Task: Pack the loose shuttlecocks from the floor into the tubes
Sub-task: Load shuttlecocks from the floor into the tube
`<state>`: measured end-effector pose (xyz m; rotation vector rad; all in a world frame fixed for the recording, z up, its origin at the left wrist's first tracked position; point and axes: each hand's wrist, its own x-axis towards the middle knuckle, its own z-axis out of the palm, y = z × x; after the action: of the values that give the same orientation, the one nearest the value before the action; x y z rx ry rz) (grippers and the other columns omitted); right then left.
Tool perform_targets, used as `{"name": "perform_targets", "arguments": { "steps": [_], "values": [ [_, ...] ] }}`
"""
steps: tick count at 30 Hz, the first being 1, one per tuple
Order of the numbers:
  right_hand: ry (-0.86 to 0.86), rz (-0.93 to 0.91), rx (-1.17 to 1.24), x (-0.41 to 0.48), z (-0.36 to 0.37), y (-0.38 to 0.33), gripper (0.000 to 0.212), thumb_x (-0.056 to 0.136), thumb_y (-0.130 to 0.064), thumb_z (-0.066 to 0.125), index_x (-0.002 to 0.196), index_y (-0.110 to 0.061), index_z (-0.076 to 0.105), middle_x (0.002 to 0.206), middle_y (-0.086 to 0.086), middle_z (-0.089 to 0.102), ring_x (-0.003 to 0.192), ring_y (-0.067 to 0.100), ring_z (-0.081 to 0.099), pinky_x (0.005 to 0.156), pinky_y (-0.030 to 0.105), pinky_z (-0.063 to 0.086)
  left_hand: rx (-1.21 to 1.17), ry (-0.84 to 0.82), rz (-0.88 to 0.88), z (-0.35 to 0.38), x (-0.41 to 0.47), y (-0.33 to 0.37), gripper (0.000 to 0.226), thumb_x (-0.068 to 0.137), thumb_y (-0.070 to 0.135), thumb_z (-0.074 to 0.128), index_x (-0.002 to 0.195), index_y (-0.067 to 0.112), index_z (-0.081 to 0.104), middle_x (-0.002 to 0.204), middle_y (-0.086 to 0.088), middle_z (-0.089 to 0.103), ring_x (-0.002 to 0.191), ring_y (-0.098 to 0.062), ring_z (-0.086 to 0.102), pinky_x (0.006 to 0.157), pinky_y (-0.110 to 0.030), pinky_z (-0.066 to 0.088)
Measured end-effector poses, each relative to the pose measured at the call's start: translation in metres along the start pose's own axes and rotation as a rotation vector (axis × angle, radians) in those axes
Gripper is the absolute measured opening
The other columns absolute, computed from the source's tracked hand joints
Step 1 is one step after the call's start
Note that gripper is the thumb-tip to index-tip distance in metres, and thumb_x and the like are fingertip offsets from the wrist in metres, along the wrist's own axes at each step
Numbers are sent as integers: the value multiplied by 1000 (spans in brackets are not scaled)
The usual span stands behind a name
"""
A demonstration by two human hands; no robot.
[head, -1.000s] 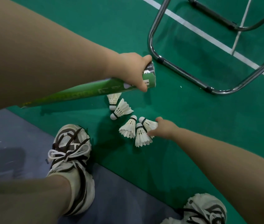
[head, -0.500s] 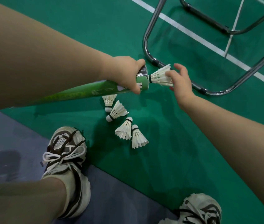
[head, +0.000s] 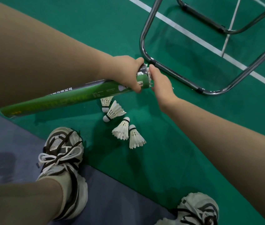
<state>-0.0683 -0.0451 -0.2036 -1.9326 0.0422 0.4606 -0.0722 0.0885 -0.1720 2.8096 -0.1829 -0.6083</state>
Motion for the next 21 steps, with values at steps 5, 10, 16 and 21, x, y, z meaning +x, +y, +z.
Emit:
{"name": "perform_targets", "arguments": {
  "steps": [5, 10, 16, 21],
  "values": [
    [123, 69, 121, 3, 3, -6, 40, 92, -40, 44, 59, -24, 61, 70, -7, 63, 73, 14, 54, 81, 34, 43, -18, 27, 4, -4, -1, 3, 56, 76, 41, 72, 101, 16, 29, 60, 2, 50, 57, -12, 47, 46, -28, 32],
    [-168, 92, 195, 3, 5, -3, 29, 91, -42, 47, 77, -24, 65, 85, -3, 66, 82, 16, 58, 79, 34, 44, 38, 41, 33, -1, -3, 3, 52, 75, 42, 72, 100, 17, 34, 55, 5, 52, 55, -9, 51, 47, -28, 34],
    [-520, 290, 277, 4, -3, -7, 18, 92, -42, 46, 95, -28, 57, 90, -2, 60, 76, 14, 56, 58, 24, 41, 128, -46, 0, 7, -2, 3, 51, 71, 59, 67, 100, 20, 50, 36, 8, 55, 59, -9, 56, 48, -26, 30],
    [42, 182, 253, 2, 21, -15, 29, 90, -37, 49, 70, -21, 63, 83, -2, 66, 79, 18, 61, 67, 29, 44, 30, 29, 30, -1, -1, 4, 50, 77, 39, 71, 110, 13, 43, 56, 5, 50, 56, -8, 49, 51, -28, 34]
  ]
}}
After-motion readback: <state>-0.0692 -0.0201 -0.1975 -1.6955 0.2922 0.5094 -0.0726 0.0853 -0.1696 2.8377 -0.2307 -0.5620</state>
